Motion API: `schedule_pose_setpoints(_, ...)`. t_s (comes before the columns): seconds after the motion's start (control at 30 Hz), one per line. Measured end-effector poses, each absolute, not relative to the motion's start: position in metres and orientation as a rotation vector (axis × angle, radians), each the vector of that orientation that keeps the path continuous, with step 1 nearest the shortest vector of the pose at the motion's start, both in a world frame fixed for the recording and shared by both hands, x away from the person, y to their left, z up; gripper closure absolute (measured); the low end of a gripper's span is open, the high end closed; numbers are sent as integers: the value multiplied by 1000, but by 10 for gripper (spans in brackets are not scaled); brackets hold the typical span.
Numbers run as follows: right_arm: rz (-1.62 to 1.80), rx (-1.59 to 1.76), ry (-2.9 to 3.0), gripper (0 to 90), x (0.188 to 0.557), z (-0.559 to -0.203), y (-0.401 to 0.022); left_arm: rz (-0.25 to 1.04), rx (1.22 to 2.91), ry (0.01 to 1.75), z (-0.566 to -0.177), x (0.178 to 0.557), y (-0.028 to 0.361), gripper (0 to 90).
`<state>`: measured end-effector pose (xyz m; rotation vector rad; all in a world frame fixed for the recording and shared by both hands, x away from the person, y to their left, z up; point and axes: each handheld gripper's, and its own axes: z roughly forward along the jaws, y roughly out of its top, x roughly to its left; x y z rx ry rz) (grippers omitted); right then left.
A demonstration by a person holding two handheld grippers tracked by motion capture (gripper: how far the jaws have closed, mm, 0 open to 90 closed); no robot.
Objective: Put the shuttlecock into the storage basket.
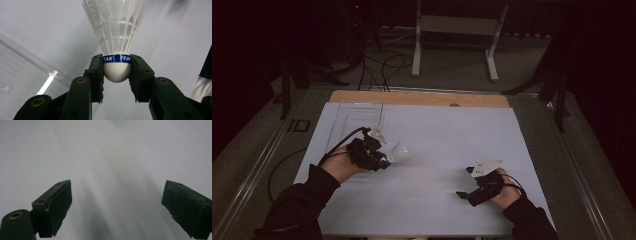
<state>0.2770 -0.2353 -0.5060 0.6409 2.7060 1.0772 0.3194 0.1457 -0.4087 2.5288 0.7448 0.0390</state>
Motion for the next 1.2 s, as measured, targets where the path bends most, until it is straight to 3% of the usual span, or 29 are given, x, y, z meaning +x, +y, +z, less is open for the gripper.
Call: schedule_pose_setpoints(1.2,1138,741,2603,93,264,-518,-267,142,2419,919,-366,335,209,660)
